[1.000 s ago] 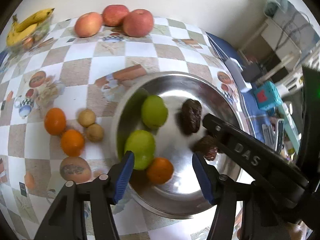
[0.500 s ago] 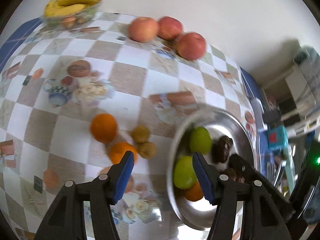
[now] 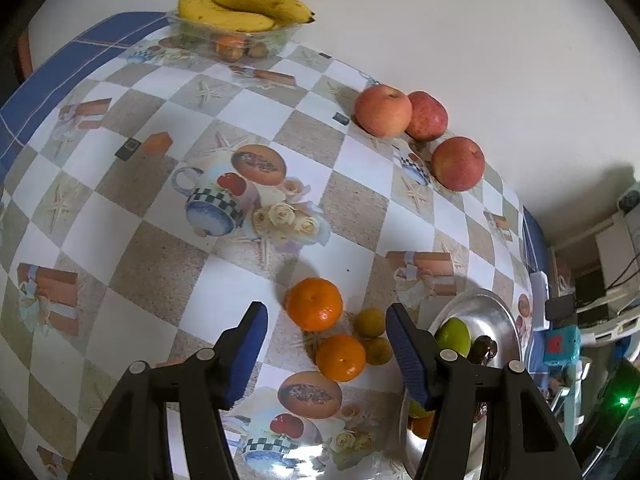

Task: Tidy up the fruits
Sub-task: 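Move both tools from the bowl back to the remaining fruits, then grasp a second orange with the left tool while the right tool grasps a small round fruit, then carry the orange with the left tool while the right tool carries the small fruit to the bowl, then open the left tool over the bowl while the right tool releases the small fruit, then move both tools back to the last fruits beside the bowl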

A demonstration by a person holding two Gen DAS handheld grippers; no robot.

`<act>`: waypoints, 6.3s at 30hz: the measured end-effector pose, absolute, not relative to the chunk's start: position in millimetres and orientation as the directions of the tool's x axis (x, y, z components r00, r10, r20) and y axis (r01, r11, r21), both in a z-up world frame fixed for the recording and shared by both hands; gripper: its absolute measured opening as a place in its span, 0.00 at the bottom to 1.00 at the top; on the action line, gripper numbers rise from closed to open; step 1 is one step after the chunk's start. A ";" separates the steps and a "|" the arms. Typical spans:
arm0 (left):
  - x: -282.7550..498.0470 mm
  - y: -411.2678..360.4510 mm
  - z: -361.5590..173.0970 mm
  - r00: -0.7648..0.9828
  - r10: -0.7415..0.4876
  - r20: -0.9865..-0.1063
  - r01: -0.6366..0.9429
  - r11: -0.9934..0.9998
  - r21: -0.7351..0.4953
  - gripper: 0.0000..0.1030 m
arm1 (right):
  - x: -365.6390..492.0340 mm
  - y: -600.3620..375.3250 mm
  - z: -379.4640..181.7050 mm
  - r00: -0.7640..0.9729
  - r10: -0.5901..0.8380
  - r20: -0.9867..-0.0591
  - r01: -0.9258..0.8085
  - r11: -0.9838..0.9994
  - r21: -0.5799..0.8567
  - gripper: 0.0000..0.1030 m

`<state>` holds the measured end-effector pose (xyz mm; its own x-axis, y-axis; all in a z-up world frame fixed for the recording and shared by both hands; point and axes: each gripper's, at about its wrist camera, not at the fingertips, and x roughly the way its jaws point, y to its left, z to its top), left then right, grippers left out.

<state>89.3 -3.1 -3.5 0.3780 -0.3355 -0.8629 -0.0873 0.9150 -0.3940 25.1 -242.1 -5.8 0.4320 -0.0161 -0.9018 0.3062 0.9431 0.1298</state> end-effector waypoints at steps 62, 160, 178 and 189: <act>103.7 26.4 -8.4 0.457 -0.224 -0.861 -0.138 0.938 -0.318 1.00 | 52.3 -203.7 2.9 0.511 0.036 -0.859 0.228 0.958 0.175 0.95; 30.6 -212.0 -23.6 0.278 -0.365 -0.888 0.567 0.809 -0.155 0.41 | 21.6 -325.7 -45.3 0.397 -0.041 -0.917 0.495 0.851 0.176 0.28; 44.4 -166.3 6.1 0.287 -0.375 -0.882 0.462 0.860 -0.215 0.48 | 23.8 -301.7 -10.0 0.445 -0.073 -0.893 0.453 0.878 0.154 0.39; 81.7 -57.0 8.9 0.376 -0.269 -0.887 0.160 0.962 -0.223 0.50 | 40.2 -236.6 11.5 0.484 -0.007 -0.875 0.353 0.916 0.188 0.38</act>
<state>81.7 -57.0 8.9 0.3756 -0.2685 -0.8870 0.1602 0.9615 -0.2232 40.2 -236.6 11.5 0.4845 -0.0068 -0.8748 0.3532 0.9164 0.1885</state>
